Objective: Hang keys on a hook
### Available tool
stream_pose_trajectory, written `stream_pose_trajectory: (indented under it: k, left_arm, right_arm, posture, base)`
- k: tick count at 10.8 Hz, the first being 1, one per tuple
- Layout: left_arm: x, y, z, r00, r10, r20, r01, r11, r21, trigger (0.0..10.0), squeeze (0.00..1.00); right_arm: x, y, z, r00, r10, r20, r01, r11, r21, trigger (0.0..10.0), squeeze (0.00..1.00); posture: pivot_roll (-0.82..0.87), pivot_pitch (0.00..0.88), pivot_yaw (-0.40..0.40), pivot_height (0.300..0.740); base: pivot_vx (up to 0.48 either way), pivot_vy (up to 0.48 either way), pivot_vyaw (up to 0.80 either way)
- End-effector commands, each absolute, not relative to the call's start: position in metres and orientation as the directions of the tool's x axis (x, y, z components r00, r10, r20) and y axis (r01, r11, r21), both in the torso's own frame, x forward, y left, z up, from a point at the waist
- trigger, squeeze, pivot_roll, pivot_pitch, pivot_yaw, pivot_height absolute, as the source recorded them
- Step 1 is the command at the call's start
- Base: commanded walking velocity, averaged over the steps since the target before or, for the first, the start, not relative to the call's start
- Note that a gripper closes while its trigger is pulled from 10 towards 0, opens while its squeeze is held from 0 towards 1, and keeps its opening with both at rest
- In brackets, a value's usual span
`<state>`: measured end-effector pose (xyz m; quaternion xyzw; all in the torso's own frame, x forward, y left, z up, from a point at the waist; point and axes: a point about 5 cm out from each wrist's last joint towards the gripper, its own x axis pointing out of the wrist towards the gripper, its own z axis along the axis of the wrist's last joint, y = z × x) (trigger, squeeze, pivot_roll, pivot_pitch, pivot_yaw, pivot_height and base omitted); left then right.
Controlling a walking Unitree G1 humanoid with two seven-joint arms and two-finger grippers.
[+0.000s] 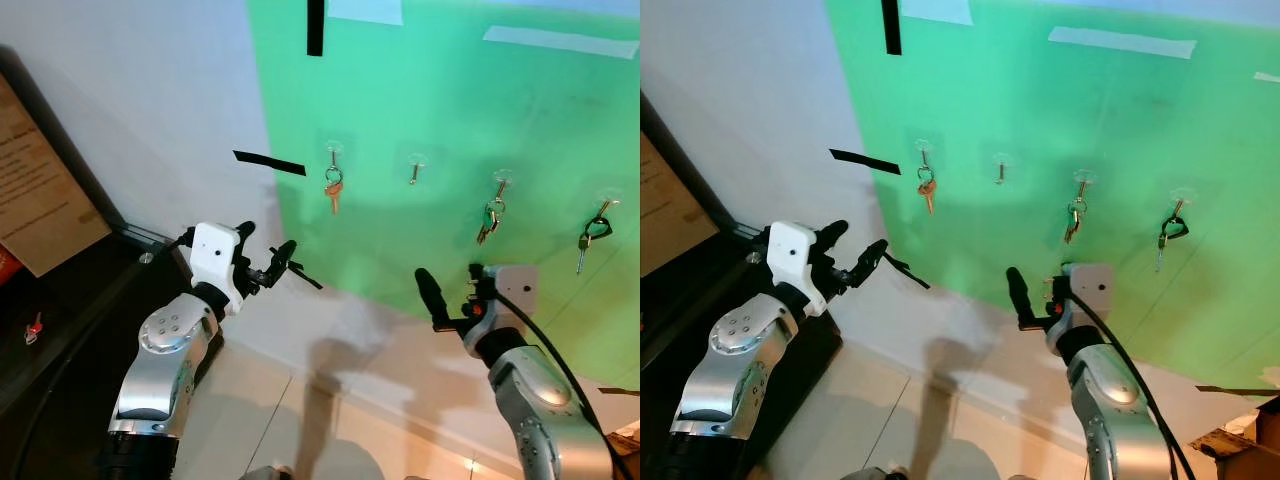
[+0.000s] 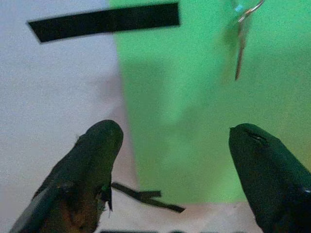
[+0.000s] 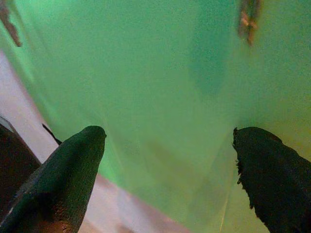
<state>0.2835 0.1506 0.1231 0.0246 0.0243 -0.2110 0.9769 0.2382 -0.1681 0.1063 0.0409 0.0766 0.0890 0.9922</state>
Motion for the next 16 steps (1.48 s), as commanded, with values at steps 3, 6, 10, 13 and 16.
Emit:
stream_pose_trajectory:
  k: [3, 6, 10, 13, 16]
  left_arm:
    - [0.280, 0.160, 0.124, 0.937, -0.336, -0.094, 0.343, 0.937, 0.071, 10.0, 0.00]
    - [0.281, 0.163, 0.121, 0.948, -0.300, -0.108, 0.311, 0.945, 0.099, 10.0, 0.00]
    - [0.280, 0.164, 0.117, 0.948, -0.290, -0.127, 0.304, 0.946, 0.110, 10.0, 0.00]
    - [0.279, 0.162, 0.116, 0.944, -0.303, -0.133, 0.320, 0.938, 0.133, 10.0, 0.00]
    - [0.281, 0.159, 0.116, 0.940, -0.315, -0.127, 0.331, 0.935, 0.125, 10.0, 0.00]
  right_arm:
    - [0.244, -0.167, 0.108, 0.978, 0.165, -0.128, -0.163, 0.986, 0.032, 10.0, 1.00]
    - [0.244, -0.164, 0.107, 0.978, 0.168, -0.121, -0.162, 0.985, 0.059, 10.0, 1.00]
    - [0.246, -0.158, 0.102, 0.974, 0.183, -0.136, -0.169, 0.979, 0.110, 10.0, 1.00]
    - [0.247, -0.158, 0.100, 0.973, 0.178, -0.147, -0.161, 0.980, 0.119, 10.0, 1.00]
    - [0.245, -0.160, 0.098, 0.974, 0.161, -0.157, -0.142, 0.982, 0.124, 10.0, 1.00]
  posture:
    - [-0.13, 0.000, 0.084, 0.740]
    - [-0.13, 0.000, 0.088, 0.740]
    - [-0.12, 0.000, 0.085, 0.740]
    - [-0.12, 0.000, 0.086, 0.740]
    - [-0.14, 0.000, 0.088, 0.740]
  base:
    - [0.000, 0.000, 0.00]
    - [0.000, 0.000, 0.53]
    - [0.000, 0.000, 0.80]
    - [0.000, 0.000, 0.80]
    - [0.000, 0.000, 0.80]
